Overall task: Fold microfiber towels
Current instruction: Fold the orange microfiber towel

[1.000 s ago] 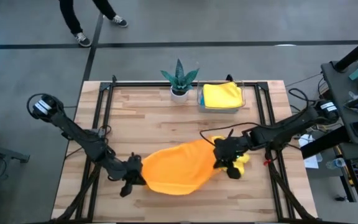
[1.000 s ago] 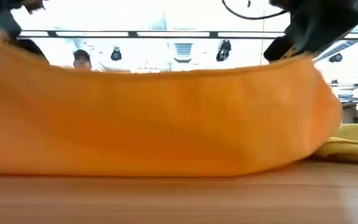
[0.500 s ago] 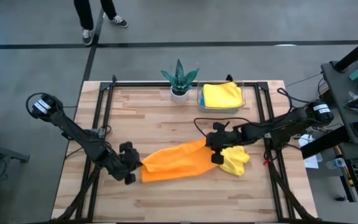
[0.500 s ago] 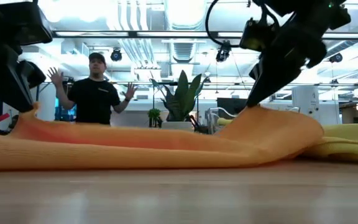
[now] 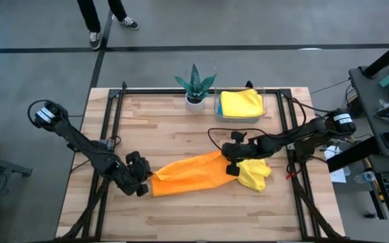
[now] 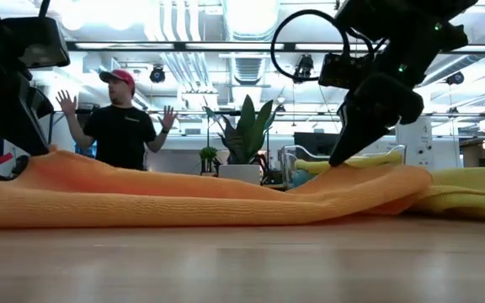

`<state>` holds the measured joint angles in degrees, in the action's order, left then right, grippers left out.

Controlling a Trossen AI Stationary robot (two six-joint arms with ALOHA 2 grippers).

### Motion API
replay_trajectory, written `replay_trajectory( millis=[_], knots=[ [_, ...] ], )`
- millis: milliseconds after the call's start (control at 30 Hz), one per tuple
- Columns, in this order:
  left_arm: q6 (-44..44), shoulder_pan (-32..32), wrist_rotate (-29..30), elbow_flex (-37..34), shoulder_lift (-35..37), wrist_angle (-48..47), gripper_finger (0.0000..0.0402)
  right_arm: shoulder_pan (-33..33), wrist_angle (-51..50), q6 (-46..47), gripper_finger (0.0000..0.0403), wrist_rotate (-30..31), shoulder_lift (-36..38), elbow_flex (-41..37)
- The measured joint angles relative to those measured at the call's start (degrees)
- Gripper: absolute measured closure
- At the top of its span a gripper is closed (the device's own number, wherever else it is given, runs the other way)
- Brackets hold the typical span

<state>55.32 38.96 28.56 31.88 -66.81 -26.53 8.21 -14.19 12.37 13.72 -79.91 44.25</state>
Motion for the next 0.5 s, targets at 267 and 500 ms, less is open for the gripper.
replay_trajectory(
  millis=[267, 500],
  knots=[
    [8.3, 0.0, -1.1, 0.0, -0.1, -6.2, 0.0401, 0.0, -0.3, 0.3, 0.0394, 1.4, 2.1, 0.0],
    [9.1, 0.0, -1.3, 0.0, -0.1, -5.3, 0.0402, 0.0, -0.6, 0.6, 0.0394, 2.8, 2.1, 0.0]
  ],
)
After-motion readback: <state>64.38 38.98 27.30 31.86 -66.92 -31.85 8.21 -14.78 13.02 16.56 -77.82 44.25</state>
